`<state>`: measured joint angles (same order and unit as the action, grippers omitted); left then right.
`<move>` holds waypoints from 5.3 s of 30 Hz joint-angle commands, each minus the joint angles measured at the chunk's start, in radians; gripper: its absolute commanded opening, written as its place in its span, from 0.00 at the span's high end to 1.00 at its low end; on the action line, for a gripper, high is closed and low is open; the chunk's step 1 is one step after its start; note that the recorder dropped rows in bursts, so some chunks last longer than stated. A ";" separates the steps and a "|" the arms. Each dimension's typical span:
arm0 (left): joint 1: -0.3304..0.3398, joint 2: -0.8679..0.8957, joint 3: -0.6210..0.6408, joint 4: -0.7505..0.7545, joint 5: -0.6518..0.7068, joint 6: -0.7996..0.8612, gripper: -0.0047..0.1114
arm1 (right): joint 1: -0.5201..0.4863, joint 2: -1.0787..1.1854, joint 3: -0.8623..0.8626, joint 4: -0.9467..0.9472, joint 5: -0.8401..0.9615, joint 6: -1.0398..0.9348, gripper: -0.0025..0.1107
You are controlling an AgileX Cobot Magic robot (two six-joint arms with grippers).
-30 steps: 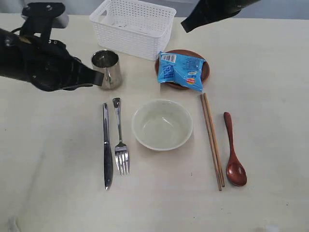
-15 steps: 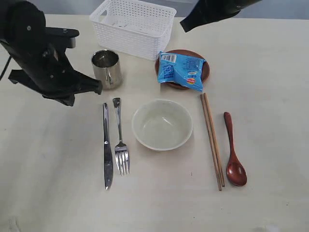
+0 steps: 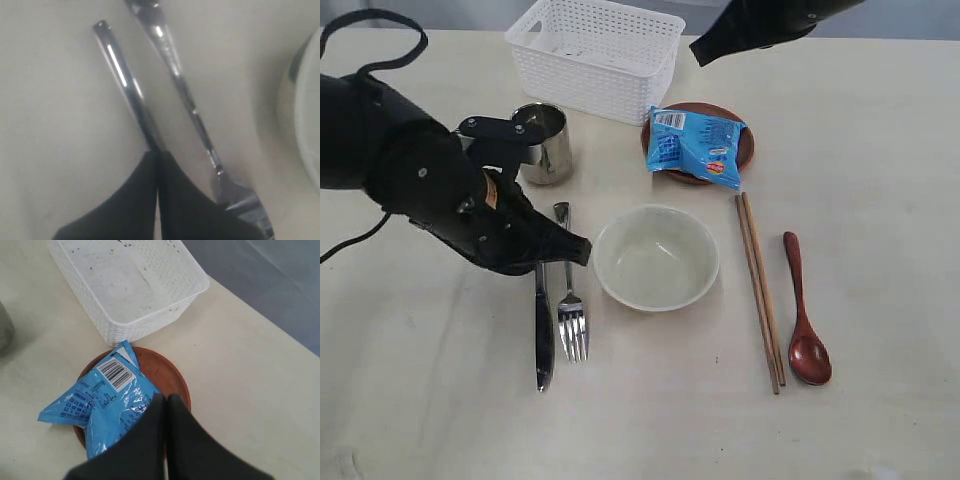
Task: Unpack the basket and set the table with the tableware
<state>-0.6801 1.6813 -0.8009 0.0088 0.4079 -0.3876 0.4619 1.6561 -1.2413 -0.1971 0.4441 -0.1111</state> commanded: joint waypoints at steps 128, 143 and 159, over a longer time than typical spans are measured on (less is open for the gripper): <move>0.136 0.158 -0.074 -0.009 -0.346 0.051 0.96 | -0.006 -0.008 0.003 0.014 -0.005 -0.008 0.98; 0.136 0.222 -0.079 -0.009 -0.378 0.051 0.96 | -0.006 -0.008 0.003 0.014 -0.005 -0.008 0.98; 0.136 0.241 -0.079 -0.009 -0.408 0.051 0.96 | -0.006 -0.008 0.003 0.014 -0.007 -0.008 0.98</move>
<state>-0.5465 1.9126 -0.8768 -0.0077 0.0133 -0.3381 0.4619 1.6561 -1.2413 -0.1813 0.4441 -0.1100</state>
